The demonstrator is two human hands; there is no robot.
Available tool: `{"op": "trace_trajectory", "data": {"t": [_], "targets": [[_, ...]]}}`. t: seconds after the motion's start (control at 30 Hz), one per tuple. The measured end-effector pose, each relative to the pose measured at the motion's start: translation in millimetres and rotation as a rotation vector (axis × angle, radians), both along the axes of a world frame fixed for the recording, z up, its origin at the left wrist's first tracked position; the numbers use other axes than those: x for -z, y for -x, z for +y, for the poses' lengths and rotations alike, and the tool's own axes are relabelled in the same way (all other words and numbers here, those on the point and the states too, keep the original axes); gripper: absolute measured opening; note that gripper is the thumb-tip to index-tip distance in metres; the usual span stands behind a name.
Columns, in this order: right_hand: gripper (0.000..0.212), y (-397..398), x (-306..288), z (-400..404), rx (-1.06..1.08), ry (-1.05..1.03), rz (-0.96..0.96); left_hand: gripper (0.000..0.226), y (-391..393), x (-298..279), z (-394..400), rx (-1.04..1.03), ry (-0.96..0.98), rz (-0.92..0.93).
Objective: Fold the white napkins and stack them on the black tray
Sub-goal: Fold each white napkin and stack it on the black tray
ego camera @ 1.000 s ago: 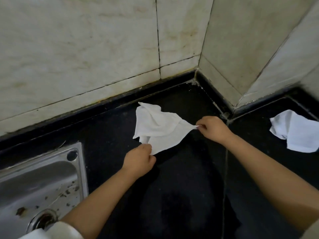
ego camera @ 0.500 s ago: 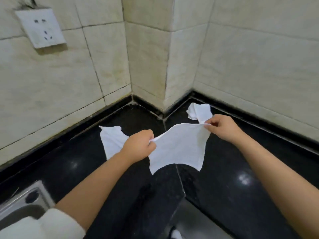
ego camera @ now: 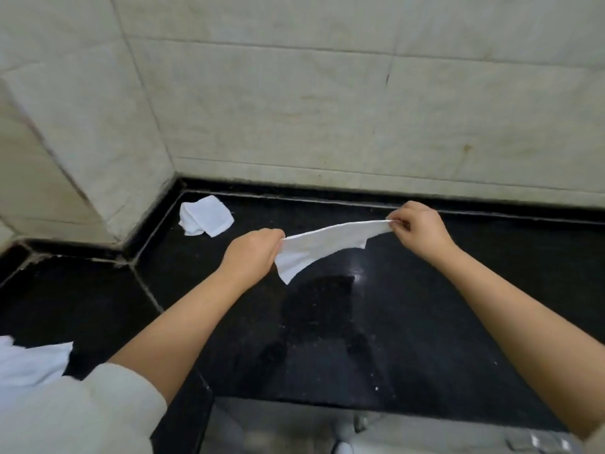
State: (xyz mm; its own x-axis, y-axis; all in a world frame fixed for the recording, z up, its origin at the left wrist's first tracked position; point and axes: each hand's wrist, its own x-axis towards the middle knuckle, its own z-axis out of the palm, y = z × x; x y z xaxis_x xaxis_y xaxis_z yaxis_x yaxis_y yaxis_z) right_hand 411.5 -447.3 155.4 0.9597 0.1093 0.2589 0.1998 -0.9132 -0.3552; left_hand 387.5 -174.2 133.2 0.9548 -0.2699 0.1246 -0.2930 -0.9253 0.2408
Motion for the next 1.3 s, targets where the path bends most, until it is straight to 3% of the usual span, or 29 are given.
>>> {"op": "trace_trajectory", "data": {"t": [0.1, 0.2, 0.3, 0.47, 0.53, 0.6, 0.67, 0.77, 0.93, 1.3], "targets": [[0.016, 15, 29, -41, -0.14, 0.089, 0.22, 0.022, -8, 26, -24, 0.136, -0.111, 0.18], [0.015, 28, 67, -68, -0.241, 0.121, 0.643, 0.02, -8, 57, -38, 0.228, -0.033, 0.614], [0.011, 32, 99, -78, -0.304, 0.064, 0.989, 0.015, -8, 83, -54, 0.274, -0.095, 0.945], [0.018, 32, 135, -88, -0.298, 0.049, 1.205, 0.022, -6, 110, -75, 0.225, -0.178, 1.241], [0.019, 28, 146, -88, -0.249, 0.007, 1.133, 0.02, -9, 119, -76, 0.145, -0.114, 1.171], [0.019, 20, 156, -88, -0.169, -0.028, 0.961, 0.022, -17, 125, -74, 0.042, -0.039, 0.952], [0.019, 9, 163, -84, -0.089, -0.046, 0.823, 0.022, -27, 128, -73, -0.044, -0.035, 0.776], [0.022, -9, 171, -74, -0.011, -0.012, 0.716, 0.019, -43, 133, -74, -0.112, -0.039, 0.652], [0.025, -24, 181, -67, 0.062, 0.103, 0.614, 0.021, -55, 148, -76, -0.116, -0.097, 0.553], [0.02, -33, 178, -56, -0.123, 0.35, 0.627, 0.04, -53, 162, -75, -0.025, -0.213, 0.541]]}}
